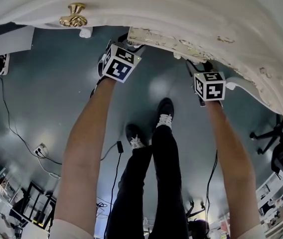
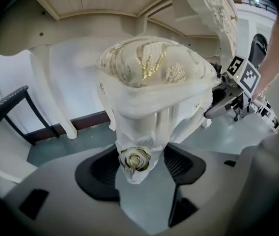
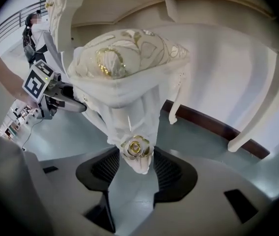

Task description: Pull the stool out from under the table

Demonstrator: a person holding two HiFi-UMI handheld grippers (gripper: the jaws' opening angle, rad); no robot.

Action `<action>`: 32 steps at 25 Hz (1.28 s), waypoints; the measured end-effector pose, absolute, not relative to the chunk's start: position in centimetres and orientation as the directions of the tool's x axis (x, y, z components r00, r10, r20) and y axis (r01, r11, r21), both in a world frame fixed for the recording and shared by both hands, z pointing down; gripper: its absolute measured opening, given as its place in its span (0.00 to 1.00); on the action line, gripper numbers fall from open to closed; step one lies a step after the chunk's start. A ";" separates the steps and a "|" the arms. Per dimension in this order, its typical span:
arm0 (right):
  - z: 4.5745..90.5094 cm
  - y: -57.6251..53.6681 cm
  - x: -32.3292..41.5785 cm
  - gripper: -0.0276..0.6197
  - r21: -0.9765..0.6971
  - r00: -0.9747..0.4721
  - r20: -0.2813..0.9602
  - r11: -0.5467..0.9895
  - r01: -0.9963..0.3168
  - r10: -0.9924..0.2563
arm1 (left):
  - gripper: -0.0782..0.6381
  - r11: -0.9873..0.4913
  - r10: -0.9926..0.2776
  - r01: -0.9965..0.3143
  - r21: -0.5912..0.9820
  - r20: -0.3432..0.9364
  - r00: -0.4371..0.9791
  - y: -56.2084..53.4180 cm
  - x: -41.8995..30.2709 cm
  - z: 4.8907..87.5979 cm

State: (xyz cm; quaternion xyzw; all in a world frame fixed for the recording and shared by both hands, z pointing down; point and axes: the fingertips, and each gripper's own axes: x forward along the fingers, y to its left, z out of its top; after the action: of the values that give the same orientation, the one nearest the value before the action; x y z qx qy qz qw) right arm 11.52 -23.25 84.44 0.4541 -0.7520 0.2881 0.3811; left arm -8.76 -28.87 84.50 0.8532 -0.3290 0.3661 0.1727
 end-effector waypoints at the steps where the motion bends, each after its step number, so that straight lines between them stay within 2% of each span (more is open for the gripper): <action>1: 84.4 -23.2 11.5 0.42 -0.084 -0.294 0.839 0.425 -0.901 -0.458 | 0.51 -0.724 -0.434 -0.688 0.053 0.741 0.513 -28.8 -8.8 84.5; 9: 84.3 -22.5 11.8 0.40 -0.046 -0.242 0.840 0.380 -0.924 -0.486 | 0.51 -0.705 -0.438 -0.707 0.057 0.749 0.497 -28.1 -8.7 84.3; 32: 84.5 -14.0 11.1 0.40 -0.063 -0.252 0.852 0.388 -0.919 -0.458 | 0.49 -0.710 -0.403 -0.696 0.102 0.752 0.522 -18.9 -9.9 84.2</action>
State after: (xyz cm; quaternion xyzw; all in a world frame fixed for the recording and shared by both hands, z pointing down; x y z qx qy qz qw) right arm 11.06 -14.05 84.47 0.4687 -0.7348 0.2934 0.3929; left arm -9.86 -18.88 84.15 0.8490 -0.3237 0.3666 0.2000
